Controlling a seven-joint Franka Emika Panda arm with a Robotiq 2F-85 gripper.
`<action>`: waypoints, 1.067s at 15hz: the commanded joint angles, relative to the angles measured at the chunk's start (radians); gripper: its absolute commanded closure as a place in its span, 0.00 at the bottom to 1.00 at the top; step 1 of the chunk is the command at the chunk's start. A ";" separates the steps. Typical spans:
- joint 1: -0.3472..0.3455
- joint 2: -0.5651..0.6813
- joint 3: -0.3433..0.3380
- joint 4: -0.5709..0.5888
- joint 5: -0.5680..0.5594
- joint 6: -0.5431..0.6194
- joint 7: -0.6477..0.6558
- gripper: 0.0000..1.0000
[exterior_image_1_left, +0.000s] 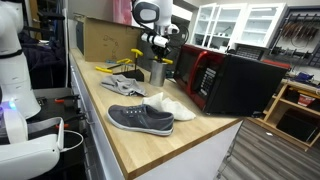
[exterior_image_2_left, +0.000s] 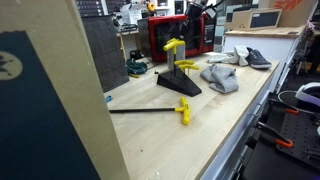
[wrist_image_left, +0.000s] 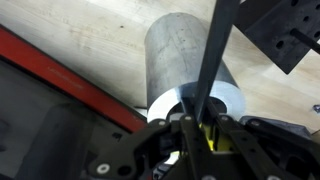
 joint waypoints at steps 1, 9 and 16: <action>-0.026 0.034 0.042 0.039 0.021 0.004 -0.025 0.96; -0.042 0.016 0.047 0.019 -0.064 -0.027 -0.006 0.37; -0.039 -0.056 0.032 -0.005 -0.212 -0.081 0.084 0.07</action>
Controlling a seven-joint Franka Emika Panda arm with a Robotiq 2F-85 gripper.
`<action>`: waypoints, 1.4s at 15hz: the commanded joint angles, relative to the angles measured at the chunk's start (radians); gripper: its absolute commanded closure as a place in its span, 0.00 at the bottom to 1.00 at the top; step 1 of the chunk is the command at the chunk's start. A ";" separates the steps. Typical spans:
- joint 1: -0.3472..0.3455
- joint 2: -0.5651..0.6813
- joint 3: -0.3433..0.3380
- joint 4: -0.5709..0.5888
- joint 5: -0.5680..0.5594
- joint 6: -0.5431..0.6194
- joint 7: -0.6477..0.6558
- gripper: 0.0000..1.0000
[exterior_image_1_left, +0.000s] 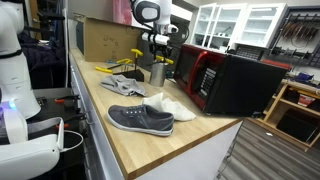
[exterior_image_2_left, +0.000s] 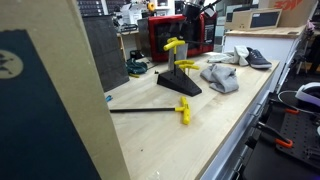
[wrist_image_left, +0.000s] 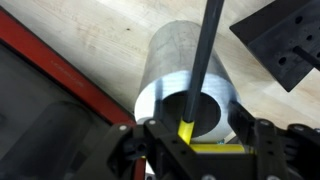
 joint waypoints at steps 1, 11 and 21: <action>-0.011 -0.070 -0.015 -0.023 -0.082 -0.069 0.046 0.00; -0.009 -0.066 -0.023 0.077 -0.090 -0.371 0.002 0.00; 0.008 -0.058 -0.011 0.068 -0.118 -0.303 0.001 0.00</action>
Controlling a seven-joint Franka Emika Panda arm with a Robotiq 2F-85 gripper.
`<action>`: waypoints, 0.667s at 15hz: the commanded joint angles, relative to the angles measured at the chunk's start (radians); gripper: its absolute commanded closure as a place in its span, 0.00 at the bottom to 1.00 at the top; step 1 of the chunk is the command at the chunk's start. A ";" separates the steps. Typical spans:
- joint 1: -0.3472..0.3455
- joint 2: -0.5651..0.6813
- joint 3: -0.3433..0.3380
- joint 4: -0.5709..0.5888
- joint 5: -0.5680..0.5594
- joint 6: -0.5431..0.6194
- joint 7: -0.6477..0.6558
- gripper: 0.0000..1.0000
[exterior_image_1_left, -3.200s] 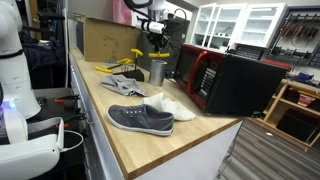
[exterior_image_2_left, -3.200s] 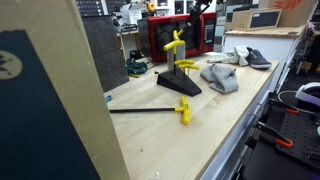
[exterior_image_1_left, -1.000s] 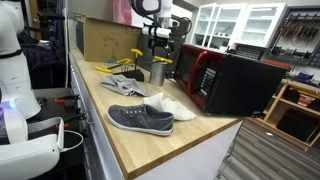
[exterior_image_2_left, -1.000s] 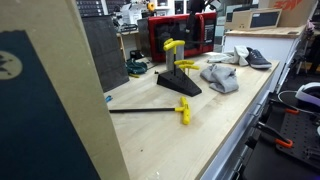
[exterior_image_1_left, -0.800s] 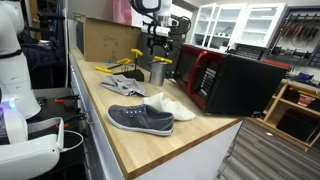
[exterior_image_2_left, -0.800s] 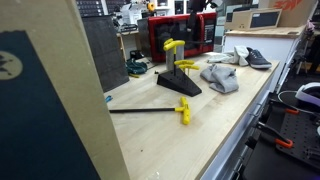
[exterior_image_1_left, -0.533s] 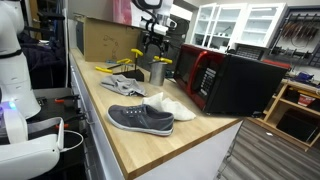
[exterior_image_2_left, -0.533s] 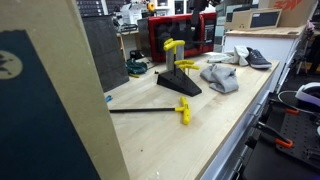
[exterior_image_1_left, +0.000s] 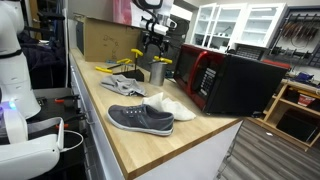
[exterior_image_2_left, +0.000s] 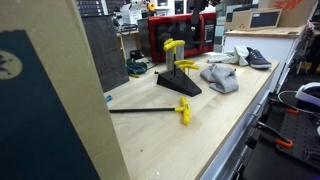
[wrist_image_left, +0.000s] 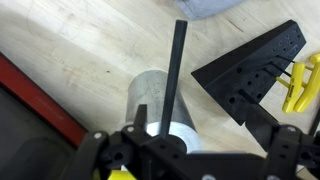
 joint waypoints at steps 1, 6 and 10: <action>0.025 0.027 0.012 0.041 -0.022 0.057 -0.003 0.00; 0.058 0.109 0.041 0.160 -0.055 0.158 0.037 0.00; 0.071 0.205 0.043 0.275 -0.141 0.147 0.138 0.00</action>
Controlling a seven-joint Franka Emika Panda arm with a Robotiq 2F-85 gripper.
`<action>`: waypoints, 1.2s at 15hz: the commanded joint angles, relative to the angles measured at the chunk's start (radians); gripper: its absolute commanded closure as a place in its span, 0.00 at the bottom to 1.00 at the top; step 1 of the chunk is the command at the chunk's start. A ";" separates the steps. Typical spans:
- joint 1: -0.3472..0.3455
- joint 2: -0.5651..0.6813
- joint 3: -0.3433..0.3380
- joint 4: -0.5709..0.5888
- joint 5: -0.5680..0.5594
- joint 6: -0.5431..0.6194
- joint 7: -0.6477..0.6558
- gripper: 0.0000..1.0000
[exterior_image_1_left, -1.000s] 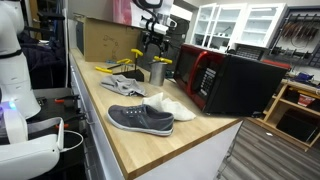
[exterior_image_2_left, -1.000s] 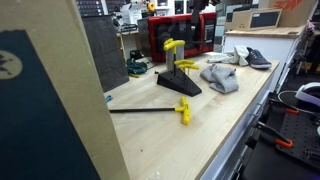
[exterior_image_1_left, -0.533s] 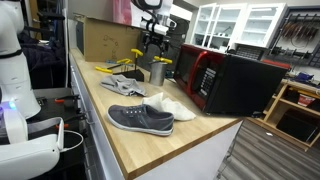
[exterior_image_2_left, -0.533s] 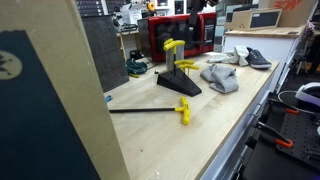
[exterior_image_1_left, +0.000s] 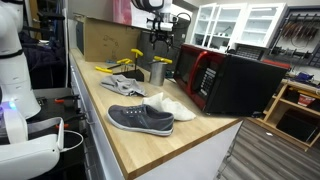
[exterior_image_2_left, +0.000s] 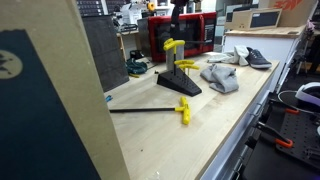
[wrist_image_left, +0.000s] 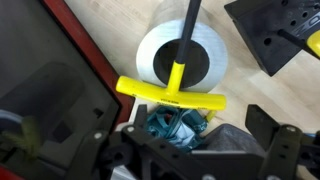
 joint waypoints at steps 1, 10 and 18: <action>0.007 0.105 0.000 0.134 -0.085 -0.013 0.107 0.00; 0.009 0.139 0.031 0.278 -0.125 -0.168 0.287 0.00; -0.017 0.132 0.008 0.236 -0.139 -0.195 0.319 0.00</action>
